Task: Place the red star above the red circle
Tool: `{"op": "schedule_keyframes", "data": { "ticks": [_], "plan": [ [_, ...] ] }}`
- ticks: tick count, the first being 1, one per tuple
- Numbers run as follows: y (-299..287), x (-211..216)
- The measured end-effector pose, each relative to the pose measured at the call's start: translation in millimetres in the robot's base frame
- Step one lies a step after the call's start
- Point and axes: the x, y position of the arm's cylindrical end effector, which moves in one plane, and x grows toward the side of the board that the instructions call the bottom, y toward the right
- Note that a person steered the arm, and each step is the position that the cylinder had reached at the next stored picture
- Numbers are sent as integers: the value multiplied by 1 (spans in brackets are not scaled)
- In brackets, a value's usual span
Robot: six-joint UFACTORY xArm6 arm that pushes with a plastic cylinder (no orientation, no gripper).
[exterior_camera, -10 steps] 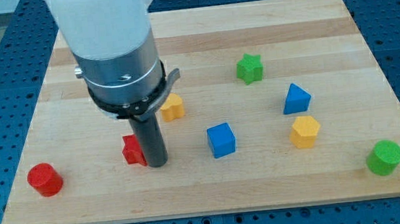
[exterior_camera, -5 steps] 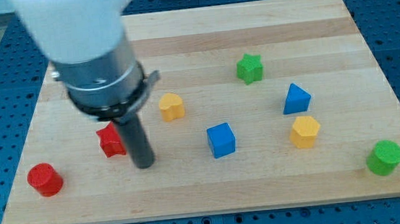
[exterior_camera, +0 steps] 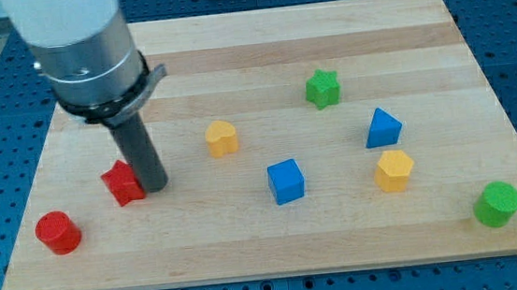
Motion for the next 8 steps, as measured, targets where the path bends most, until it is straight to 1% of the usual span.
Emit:
{"op": "schedule_keyframes", "data": {
  "ticks": [2,4,5,7,8],
  "plan": [
    [-53,27],
    [-12,-17],
    [-11,-29],
    [-68,-6],
    [-68,-6]
  ]
}}
